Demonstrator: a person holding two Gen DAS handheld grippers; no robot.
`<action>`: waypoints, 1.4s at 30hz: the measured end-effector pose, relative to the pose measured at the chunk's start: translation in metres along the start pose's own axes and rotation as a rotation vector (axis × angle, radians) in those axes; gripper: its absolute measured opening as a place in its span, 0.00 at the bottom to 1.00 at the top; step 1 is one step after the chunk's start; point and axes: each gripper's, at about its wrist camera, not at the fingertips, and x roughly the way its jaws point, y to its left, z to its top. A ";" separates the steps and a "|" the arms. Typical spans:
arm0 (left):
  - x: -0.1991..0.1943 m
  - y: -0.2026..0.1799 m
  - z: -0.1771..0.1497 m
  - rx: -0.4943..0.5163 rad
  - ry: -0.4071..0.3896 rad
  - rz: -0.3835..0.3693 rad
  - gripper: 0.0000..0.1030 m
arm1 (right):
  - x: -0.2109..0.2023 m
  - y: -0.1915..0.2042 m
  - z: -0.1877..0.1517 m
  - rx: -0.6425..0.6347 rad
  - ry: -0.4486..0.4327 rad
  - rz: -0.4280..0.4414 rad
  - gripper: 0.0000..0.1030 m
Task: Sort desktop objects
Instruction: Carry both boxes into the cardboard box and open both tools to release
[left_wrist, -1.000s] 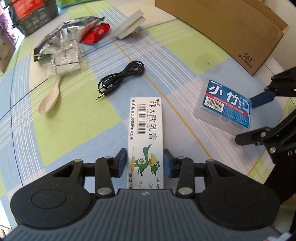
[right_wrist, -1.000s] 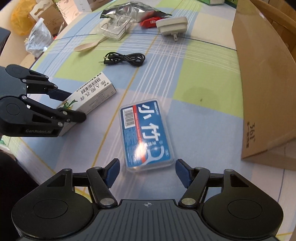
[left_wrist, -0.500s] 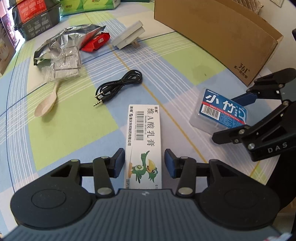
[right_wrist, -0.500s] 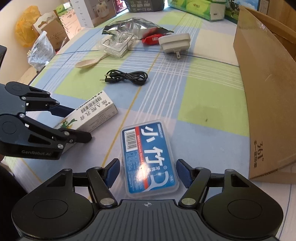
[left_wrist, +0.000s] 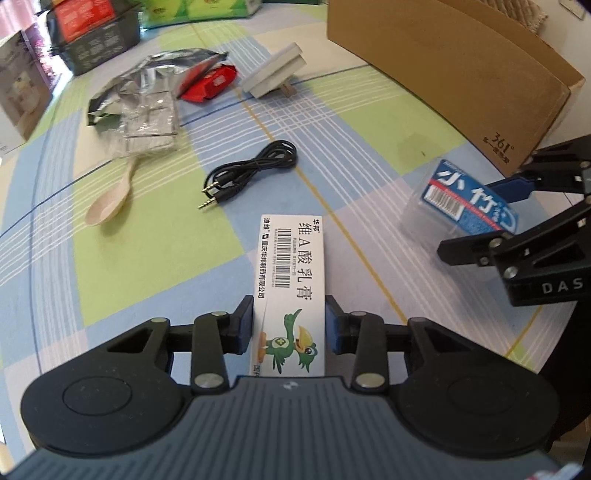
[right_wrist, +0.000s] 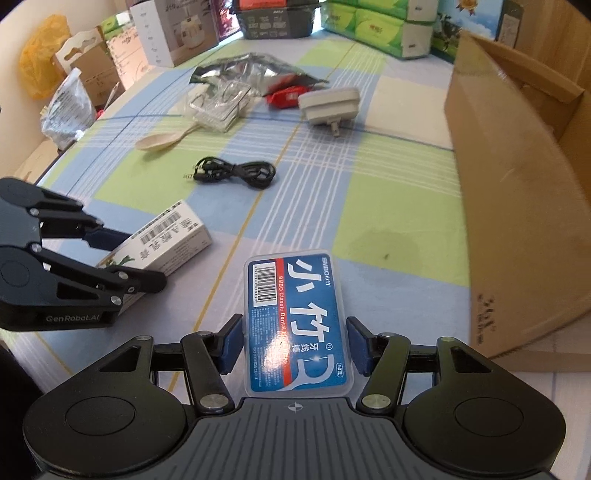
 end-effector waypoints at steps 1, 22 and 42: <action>-0.003 -0.001 0.000 -0.015 -0.006 0.000 0.32 | -0.004 0.000 0.000 0.004 -0.004 -0.003 0.53; -0.076 -0.064 0.009 -0.179 -0.141 -0.053 0.32 | -0.104 -0.020 -0.015 0.065 -0.124 -0.061 0.54; -0.096 -0.125 0.046 -0.127 -0.187 -0.111 0.32 | -0.171 -0.078 -0.035 0.123 -0.223 -0.129 0.53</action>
